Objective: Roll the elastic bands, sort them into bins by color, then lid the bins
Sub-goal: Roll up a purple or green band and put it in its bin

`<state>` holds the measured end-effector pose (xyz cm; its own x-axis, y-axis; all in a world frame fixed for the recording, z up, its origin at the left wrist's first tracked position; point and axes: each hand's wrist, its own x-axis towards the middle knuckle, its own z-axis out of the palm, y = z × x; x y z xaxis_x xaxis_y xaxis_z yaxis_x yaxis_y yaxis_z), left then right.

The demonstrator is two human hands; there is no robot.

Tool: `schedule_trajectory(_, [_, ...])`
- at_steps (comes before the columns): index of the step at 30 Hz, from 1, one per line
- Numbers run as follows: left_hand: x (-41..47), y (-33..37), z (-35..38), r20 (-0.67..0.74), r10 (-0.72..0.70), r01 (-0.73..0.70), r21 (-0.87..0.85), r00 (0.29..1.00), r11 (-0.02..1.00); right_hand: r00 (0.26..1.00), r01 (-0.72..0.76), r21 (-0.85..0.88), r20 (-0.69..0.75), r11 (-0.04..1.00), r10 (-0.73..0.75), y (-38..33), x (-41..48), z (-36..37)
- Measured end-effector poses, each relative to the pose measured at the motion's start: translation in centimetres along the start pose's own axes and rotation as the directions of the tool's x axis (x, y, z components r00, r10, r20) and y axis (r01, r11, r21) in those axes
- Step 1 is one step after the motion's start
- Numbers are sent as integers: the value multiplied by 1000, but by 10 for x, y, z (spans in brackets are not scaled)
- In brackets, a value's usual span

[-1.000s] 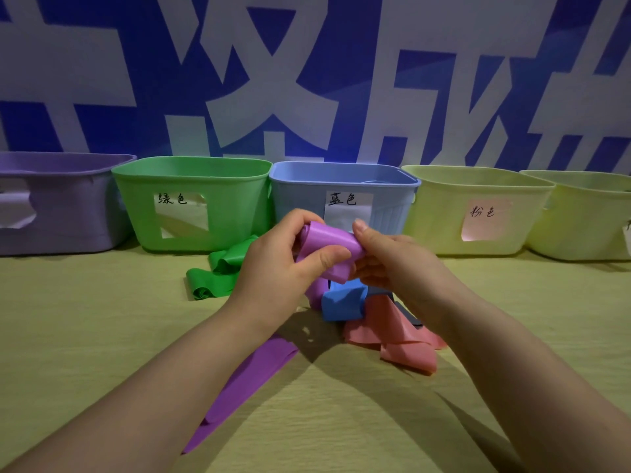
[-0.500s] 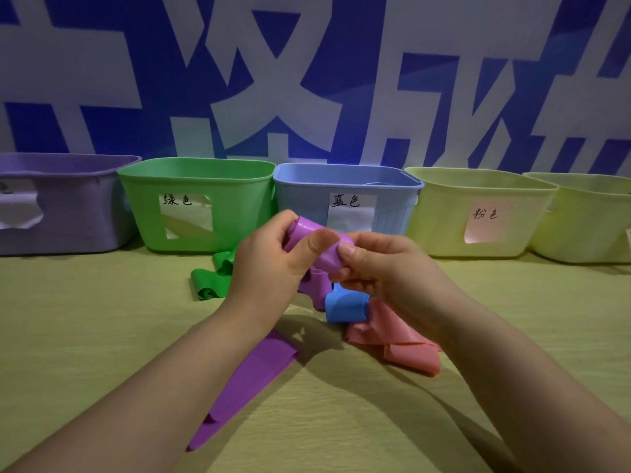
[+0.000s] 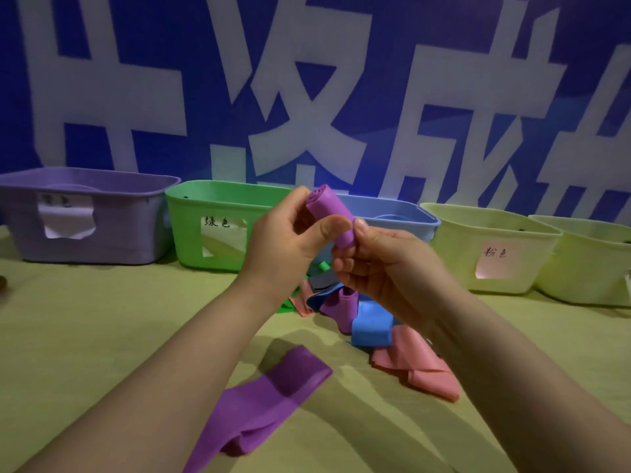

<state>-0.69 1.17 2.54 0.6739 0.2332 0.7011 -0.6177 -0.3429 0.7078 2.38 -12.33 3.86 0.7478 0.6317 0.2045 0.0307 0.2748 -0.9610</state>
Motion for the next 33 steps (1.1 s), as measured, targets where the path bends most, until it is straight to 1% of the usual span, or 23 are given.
schedule_trajectory(7, [12, 21, -77, 49, -50, 48, 50, 998, 998, 997, -60, 30, 56, 998, 58, -1, 34, 67])
schedule_trajectory(10, [10, 22, -113, -16, -76, 77, 65, 997, 995, 989, -100, 30, 116, 995, 96, 6, 52, 102])
schedule_trajectory(13, [11, 16, -149, -93, -95, 106, 123, 991, 987, 981, -121, -1, 152, 993, 120, 17, 74, 136])
schedule_trajectory(15, [14, 10, -175, -132, -101, 124, 183, 986, 975, 985, -94, -95, 139, 991, 106, 26, 90, 157])
schedule_trajectory(18, [17, -2, -211, -165, -120, 158, 240, 979, 958, 997, 25, -302, 75, 953, -3, 41, 114, 187])
schedule_trajectory(21, [21, -17, -241, -236, -136, 195, 252, 962, 948, 994, 110, -327, 47, 939, -100, 54, 138, 214])
schedule_trajectory(23, [24, -26, -254, -282, -132, 203, 237, 950, 950, 989, 145, -350, 63, 926, -131, 61, 152, 226])
schedule_trajectory(26, [30, -35, -269, -311, -120, 193, 215, 943, 957, 977, 213, -384, 95, 898, -191, 70, 172, 238])
schedule_trajectory(28, [37, -41, -275, -344, -138, 204, 162, 929, 966, 973, 230, -375, 86, 898, -213, 75, 188, 245])
schedule_trajectory(30, [49, -49, -281, -371, -202, 250, 88, 907, 964, 976, 215, -361, 53, 907, -211, 78, 209, 249])
schedule_trajectory(33, [70, -66, -289, -345, -357, 377, -11, 868, 926, 971, 214, -468, 1, 858, -241, 82, 239, 249])
